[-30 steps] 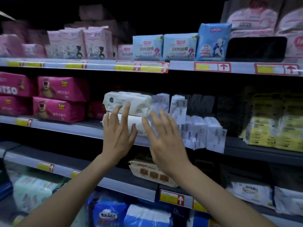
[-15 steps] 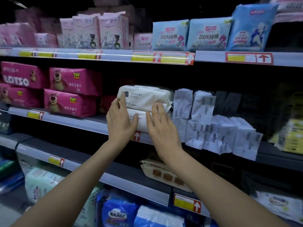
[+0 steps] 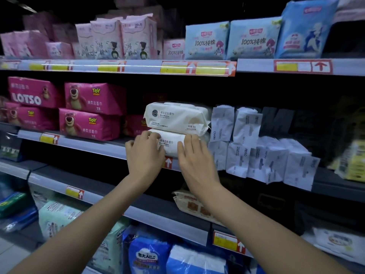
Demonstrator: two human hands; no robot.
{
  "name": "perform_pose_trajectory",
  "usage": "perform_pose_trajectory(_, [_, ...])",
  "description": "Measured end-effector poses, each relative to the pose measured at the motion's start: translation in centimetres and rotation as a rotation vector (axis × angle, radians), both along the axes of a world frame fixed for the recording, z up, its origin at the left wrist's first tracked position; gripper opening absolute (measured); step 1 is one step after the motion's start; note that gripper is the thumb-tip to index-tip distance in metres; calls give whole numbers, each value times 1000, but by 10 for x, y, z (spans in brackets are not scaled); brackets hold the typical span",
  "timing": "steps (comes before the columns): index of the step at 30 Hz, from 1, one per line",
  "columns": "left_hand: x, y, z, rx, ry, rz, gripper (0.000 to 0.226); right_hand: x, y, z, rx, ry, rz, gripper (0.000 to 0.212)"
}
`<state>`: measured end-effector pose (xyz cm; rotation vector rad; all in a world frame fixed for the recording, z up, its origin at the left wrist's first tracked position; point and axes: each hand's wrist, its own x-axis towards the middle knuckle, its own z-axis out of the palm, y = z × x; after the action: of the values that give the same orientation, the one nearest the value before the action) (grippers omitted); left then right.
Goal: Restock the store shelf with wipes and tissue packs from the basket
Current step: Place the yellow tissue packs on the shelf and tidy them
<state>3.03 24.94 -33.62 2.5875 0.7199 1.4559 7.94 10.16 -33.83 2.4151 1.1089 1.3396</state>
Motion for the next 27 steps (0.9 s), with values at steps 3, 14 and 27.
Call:
perform_pose_trajectory(3, [-2, -12, -8, -67, 60, -42, 41, 3, 1, -12, -1, 44, 27, 41])
perform_pose_trajectory(14, [-13, -11, -1, -75, 425, -52, 77, -10, -11, -8, -43, 395, 78, 82])
perform_pose_trajectory(27, [-39, -31, 20, -21, 405, -109, 83, -54, -50, 38, 95, 614, 287, 47])
